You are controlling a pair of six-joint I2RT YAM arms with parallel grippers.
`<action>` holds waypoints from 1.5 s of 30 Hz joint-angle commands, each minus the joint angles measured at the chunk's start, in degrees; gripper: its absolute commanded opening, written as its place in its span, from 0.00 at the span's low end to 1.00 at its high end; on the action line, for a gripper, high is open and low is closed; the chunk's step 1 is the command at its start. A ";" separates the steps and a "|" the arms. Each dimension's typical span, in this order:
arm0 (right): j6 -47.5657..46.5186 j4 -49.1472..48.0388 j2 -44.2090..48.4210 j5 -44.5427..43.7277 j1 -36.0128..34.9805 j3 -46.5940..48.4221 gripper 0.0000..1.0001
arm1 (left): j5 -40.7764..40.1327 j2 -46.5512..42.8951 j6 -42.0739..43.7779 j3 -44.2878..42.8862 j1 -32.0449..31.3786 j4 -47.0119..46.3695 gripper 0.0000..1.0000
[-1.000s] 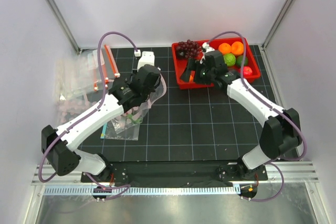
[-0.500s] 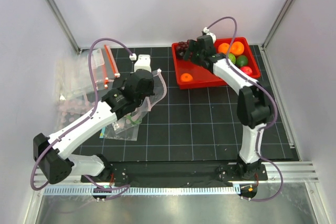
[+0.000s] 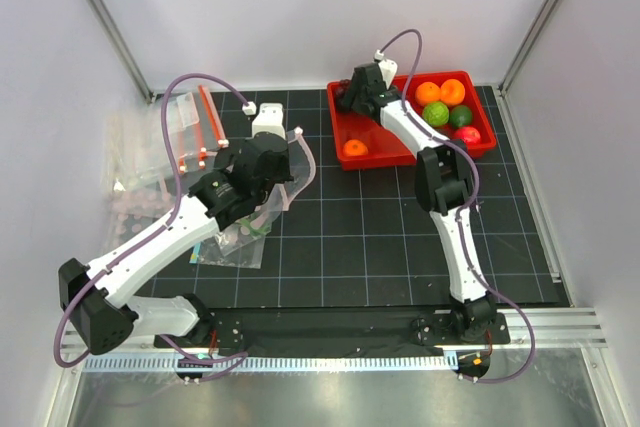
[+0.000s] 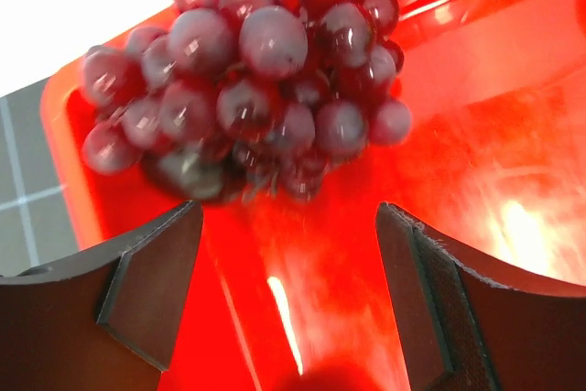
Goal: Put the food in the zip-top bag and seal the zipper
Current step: Pick up the fake fruit from the bin.
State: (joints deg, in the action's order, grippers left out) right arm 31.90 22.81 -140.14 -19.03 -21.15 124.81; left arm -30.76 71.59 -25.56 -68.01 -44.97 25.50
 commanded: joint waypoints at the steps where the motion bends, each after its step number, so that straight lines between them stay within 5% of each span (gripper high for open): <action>1: 1.06 0.66 -3.64 -3.74 -0.21 6.92 0.84 | 0.35 -1.81 -0.98 -0.20 0.15 -3.61 0.00; 6: 2.73 -1.09 -7.78 -5.84 -0.12 9.48 0.79 | 0.71 -1.72 -1.07 -0.11 0.23 -3.61 0.00; 7: 2.64 -1.53 -7.78 -5.85 -0.04 9.40 0.57 | 0.71 -1.81 -1.07 -0.11 0.23 -3.52 0.00; 10: 3.08 -3.46 -6.74 -6.99 -0.04 7.39 0.15 | 0.71 -1.98 -1.07 -0.11 0.15 -3.61 0.00; 12: 2.56 -5.75 -5.33 -7.25 -0.04 5.19 0.01 | 0.79 -2.07 -1.07 -0.11 0.23 -3.52 0.00; 24: -6.40 -18.32 16.98 -8.83 -0.30 -18.19 0.01 | 0.62 -2.51 -0.89 -0.11 0.15 -3.35 0.00; 34: -9.40 -19.12 35.69 -7.17 -0.65 -31.29 0.01 | 1.05 -2.07 -0.81 -0.28 0.15 -3.26 0.00; 45: -1.24 -14.90 60.14 9.17 -2.32 -46.40 0.01 | 4.83 0.30 -0.54 -2.13 0.23 -1.86 0.00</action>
State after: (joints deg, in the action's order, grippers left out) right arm 27.31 9.67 -86.41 -15.88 -22.22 80.38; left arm -27.77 71.31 -25.69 -68.01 -44.97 25.50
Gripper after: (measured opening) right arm 0.044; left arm 0.012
